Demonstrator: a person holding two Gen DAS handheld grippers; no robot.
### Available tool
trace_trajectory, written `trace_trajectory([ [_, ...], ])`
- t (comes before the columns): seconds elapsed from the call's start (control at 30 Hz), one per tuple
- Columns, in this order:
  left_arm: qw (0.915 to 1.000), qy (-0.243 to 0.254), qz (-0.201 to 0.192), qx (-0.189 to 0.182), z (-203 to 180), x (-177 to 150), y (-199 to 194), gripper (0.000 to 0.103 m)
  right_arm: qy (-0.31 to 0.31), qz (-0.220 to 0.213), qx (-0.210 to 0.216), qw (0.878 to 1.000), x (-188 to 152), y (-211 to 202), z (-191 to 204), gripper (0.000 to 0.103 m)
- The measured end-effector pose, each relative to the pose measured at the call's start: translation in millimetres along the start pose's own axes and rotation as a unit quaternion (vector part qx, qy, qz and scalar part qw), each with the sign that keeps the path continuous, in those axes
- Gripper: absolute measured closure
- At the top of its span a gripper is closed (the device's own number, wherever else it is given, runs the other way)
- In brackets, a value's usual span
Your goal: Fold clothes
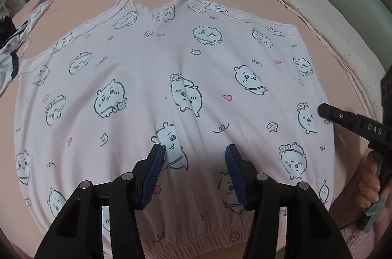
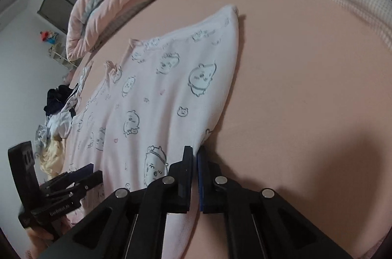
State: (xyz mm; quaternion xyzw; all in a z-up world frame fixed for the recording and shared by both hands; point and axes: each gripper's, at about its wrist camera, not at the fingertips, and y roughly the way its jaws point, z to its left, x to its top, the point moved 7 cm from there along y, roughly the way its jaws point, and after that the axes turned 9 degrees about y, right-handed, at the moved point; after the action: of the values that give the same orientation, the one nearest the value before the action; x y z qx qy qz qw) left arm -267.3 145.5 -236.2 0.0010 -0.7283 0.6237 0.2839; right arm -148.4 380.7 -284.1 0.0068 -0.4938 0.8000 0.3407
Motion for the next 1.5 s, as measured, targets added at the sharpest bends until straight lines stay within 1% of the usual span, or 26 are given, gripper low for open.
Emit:
trace_trajectory([
  [0.17,0.9998,0.016,0.003,0.013,-2.7,-2.4,3.3,0.053,-0.001,-0.019,-0.063,0.998,-1.8,-16.2,-23.9,0.103],
  [0.3,0.9994,0.028,0.005,0.021,-5.9,-2.9,0.6,0.050,0.041,-0.012,-0.028,0.999,-0.8,-25.2,-36.4,0.103],
  [0.37,0.9992,0.033,-0.004,0.021,-8.6,-1.8,-7.7,0.050,0.054,-0.023,-0.020,0.998,1.3,-31.0,-31.9,0.101],
  [0.4,0.9991,0.035,-0.019,0.012,-11.6,-0.4,-14.4,0.050,0.057,-0.029,-0.015,0.998,1.8,-34.1,-28.8,0.100],
  [0.47,0.9977,0.046,-0.050,0.004,-20.1,5.2,-24.9,0.050,0.037,-0.039,0.008,0.999,-3.2,-41.9,-13.4,0.100],
  [0.5,0.9969,0.055,-0.055,0.005,-24.9,8.6,-25.1,0.050,0.014,-0.040,0.011,0.999,-7.4,-45.8,-3.1,0.100],
  [0.53,0.9967,0.063,-0.050,0.007,-29.0,10.8,-22.2,0.050,-0.009,-0.038,0.012,0.999,-12.1,-47.6,7.4,0.099],
  [0.6,0.9973,0.066,-0.030,0.012,-33.6,10.9,-13.7,0.050,-0.058,-0.006,0.002,0.998,-27.2,-31.1,30.0,0.095],
  [0.63,0.9976,0.065,-0.017,0.016,-34.2,9.1,-9.0,0.050,-0.080,0.013,-0.005,0.997,-36.0,-21.9,39.7,0.094],
  [0.67,0.9977,0.064,-0.002,0.023,-32.5,4.5,-5.1,0.050,-0.093,0.041,-0.026,0.994,-49.4,-10.0,41.0,0.094],
  [0.7,0.9973,0.064,0.013,0.033,-29.2,-2.0,-1.9,0.050,-0.096,0.048,-0.045,0.993,-56.6,-6.2,36.5,0.095],
  [0.73,0.9970,0.063,0.023,0.039,-26.1,-8.1,-1.8,0.049,-0.097,0.052,-0.061,0.992,-62.4,-4.3,32.3,0.100],
  [0.83,0.9984,0.051,0.009,0.022,-14.1,-23.9,-27.4,0.050,-0.064,0.026,-0.088,0.994,-58.0,-28.3,16.6,0.100],
  [0.87,0.9986,0.048,-0.008,0.021,-8.2,-25.7,-38.6,0.050,-0.057,0.014,-0.085,0.995,-57.2,-35.5,15.8,0.092],
  [0.9,0.9984,0.045,-0.018,0.029,-1.0,-27.0,-45.4,0.050,-0.051,0.003,-0.078,0.996,-56.7,-42.4,16.0,0.091],
  [0.97,0.9977,0.036,-0.012,0.056,18.7,-32.7,-51.0,0.050,-0.058,-0.003,-0.042,0.997,-60.3,-48.2,29.2,0.090],
  [1.0,0.9974,0.031,-0.003,0.064,27.9,-37.0,-51.2,0.050,-0.068,0.001,-0.031,0.997,-64.3,-45.7,39.6,0.090],
  [1.03,0.9976,0.023,0.019,0.062,35.7,-44.4,-45.4,0.050,-0.078,0.007,-0.022,0.997,-69.0,-42.3,49.0,0.090],
  [1.1,0.9963,0.014,0.057,0.063,44.8,-61.0,-35.0,0.050,-0.095,0.037,-0.031,0.994,-84.1,-27.1,58.8,0.090],
  [1.17,0.9947,0.031,0.068,0.070,45.5,-76.4,-40.4,0.049,-0.112,0.070,-0.060,0.989,-101.8,-13.7,57.7,0.091],
  [1.2,0.9938,0.042,0.071,0.074,44.7,-83.0,-45.3,0.048,-0.120,0.067,-0.066,0.988,-107.8,-16.5,54.7,0.091],
  [1.23,0.9933,0.051,0.072,0.075,44.7,-88.9,-50.7,0.045,-0.120,0.062,-0.069,0.988,-110.1,-22.8,52.1,0.093],
  [1.3,0.9941,0.057,0.067,0.064,49.0,-97.6,-64.0,0.045,-0.106,0.062,-0.075,0.990,-114.1,-35.0,44.7,0.094],
  [1.37,0.9947,0.060,0.059,0.058,54.8,-104.5,-76.7,0.045,-0.093,0.057,-0.072,0.991,-117.0,-45.6,40.7,0.090],
  [1.43,0.9954,0.045,0.036,0.077,69.4,-101.2,-84.8,0.045,-0.104,0.042,-0.058,0.992,-114.4,-50.0,52.0,0.090],
  [1.5,0.9965,0.023,0.025,0.076,79.2,-95.5,-84.2,0.045,-0.118,0.030,-0.050,0.991,-113.4,-50.8,64.0,0.090],
])
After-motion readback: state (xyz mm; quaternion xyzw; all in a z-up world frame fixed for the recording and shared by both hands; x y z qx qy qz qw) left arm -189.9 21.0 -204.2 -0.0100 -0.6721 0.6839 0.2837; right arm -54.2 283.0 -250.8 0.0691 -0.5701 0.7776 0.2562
